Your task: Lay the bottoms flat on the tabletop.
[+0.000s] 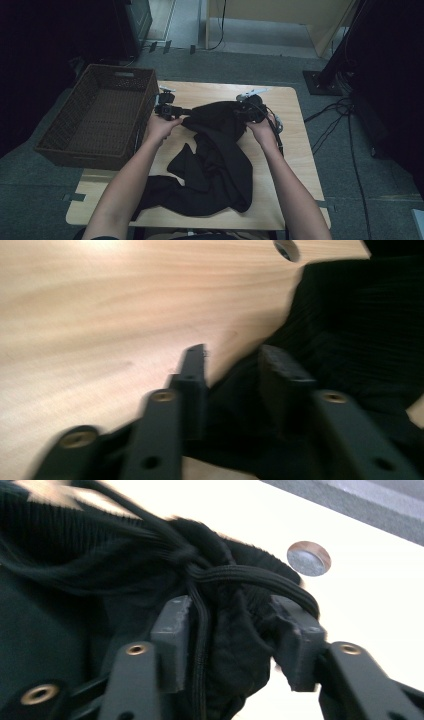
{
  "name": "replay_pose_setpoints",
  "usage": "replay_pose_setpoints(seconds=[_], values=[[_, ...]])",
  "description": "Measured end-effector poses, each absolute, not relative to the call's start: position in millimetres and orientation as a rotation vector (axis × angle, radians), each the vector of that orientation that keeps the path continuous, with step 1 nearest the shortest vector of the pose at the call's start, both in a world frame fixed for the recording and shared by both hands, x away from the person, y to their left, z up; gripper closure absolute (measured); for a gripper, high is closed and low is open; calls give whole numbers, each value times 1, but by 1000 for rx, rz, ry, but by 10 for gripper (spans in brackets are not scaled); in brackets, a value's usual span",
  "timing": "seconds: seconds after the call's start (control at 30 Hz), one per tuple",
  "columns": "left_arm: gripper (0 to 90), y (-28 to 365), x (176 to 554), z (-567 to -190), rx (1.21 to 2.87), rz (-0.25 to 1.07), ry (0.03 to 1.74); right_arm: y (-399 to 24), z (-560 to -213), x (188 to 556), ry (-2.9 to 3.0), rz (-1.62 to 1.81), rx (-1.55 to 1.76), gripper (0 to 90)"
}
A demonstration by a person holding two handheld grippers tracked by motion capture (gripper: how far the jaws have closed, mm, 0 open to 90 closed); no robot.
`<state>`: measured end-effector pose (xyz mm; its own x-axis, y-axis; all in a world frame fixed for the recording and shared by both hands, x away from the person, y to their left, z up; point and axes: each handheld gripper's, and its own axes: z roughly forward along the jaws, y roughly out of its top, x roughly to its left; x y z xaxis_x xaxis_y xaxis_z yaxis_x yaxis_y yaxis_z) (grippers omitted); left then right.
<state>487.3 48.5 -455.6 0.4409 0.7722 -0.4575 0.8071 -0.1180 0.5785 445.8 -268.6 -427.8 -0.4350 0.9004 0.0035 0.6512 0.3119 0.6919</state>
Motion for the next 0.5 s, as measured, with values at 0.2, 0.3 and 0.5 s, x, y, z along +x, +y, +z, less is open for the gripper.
replay_pose_setpoints(seconds=[0.2, 0.3, 0.5], values=[[455, 48, 459, -437, 1889, -66, 1250, -289, -419, 426, 2116, 1019, 1434, 400], [427, 43, 438, -431, 1902, -60, 1210, -298, -419, 409, 2115, 1065, 1426, 409], [370, 25, 400, -437, 1943, -78, 1173, -304, -447, 391, 2139, 1071, 1478, 392]])
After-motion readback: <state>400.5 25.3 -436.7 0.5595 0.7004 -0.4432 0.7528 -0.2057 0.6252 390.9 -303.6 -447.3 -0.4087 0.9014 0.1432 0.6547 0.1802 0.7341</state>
